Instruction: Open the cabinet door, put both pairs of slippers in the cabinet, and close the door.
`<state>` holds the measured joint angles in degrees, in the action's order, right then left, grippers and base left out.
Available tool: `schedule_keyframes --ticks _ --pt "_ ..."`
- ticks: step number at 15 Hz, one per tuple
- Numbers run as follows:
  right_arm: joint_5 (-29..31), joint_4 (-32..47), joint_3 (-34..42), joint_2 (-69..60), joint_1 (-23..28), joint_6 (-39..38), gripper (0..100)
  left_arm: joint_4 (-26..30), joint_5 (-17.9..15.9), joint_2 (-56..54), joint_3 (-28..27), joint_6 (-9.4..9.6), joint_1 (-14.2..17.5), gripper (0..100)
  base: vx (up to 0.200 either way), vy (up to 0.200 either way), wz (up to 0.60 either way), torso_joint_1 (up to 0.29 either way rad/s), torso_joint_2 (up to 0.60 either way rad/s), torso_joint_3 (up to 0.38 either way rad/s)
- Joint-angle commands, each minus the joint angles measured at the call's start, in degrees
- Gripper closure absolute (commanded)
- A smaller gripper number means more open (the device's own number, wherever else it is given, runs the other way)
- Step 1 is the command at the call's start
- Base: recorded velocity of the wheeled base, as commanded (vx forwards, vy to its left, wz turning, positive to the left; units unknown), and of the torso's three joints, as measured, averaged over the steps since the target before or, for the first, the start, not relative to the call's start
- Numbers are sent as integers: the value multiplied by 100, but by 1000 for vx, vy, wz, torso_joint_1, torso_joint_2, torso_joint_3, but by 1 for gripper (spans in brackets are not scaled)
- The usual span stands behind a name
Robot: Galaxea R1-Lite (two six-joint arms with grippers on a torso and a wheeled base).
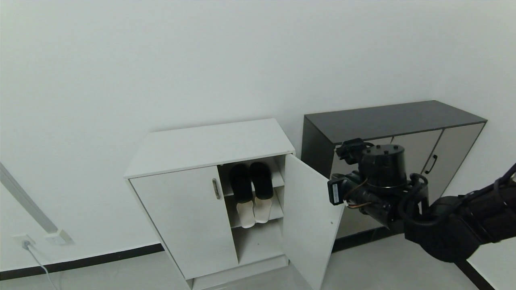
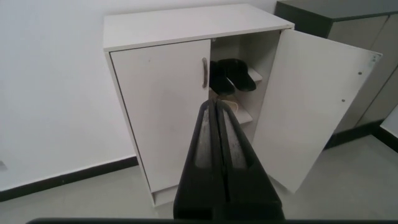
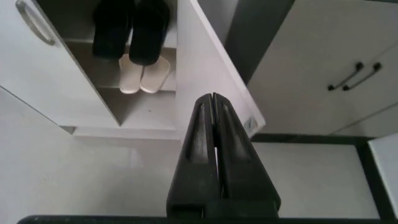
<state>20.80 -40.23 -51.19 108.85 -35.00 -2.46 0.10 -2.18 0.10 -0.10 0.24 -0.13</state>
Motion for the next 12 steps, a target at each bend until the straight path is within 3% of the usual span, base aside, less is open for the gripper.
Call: schedule_keyframes --ticks 1,7,12 --pt "-278 -2 -383 470 503 0 100 -1 -2 8 1 2 5 100 0 0 0 0 0 0" --pt "-937 -11 -1236 1464 1224 -35 100 -1 -2 8 1 -7 5 100 0 0 0 0 0 0" --pt "-1104 -2 -1675 2009 1364 -61 100 -1 -2 8 1 -7 5 100 0 0 0 0 0 0"
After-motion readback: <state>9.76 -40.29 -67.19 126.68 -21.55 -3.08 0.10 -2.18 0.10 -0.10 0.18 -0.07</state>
